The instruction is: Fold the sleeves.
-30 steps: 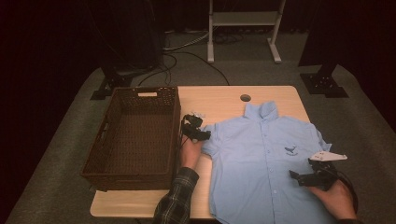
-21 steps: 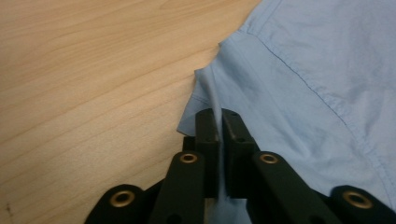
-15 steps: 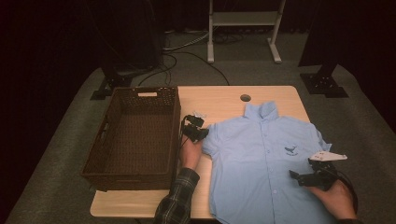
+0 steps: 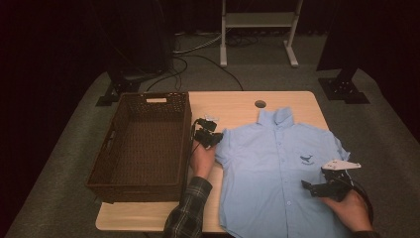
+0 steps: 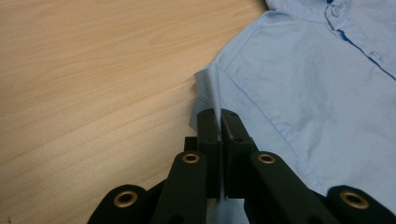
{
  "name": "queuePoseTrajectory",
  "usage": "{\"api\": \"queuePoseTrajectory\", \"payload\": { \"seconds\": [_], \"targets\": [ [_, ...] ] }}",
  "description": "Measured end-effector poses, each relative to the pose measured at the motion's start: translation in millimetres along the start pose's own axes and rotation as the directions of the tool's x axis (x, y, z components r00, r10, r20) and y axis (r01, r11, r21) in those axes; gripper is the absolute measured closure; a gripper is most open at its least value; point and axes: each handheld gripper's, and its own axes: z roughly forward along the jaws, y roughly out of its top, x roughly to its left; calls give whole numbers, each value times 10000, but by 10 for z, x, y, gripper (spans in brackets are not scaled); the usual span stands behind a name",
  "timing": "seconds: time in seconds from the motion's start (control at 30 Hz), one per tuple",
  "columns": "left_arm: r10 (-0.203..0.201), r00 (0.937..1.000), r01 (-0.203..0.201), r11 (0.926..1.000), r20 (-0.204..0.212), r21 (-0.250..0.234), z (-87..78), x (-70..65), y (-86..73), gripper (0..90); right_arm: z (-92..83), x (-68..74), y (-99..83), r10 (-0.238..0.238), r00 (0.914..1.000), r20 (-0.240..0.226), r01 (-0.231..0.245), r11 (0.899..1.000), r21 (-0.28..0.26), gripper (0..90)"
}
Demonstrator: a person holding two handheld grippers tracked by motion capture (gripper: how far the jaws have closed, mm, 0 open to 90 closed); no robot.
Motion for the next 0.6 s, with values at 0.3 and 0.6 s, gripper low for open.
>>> {"api": "queuePoseTrajectory", "payload": {
  "seconds": [0.3,0.6],
  "targets": [
    [-22,9999,21,9999,-107,-126,-97,-7,33,880,137,138,132,-128,9998,-123,128,9999,-8,14],
    [-6,9998,11,9996,202,-268,-123,-71,92,880,182,210,176,-217,9995,-215,217,9998,-4,14]
  ]
}}
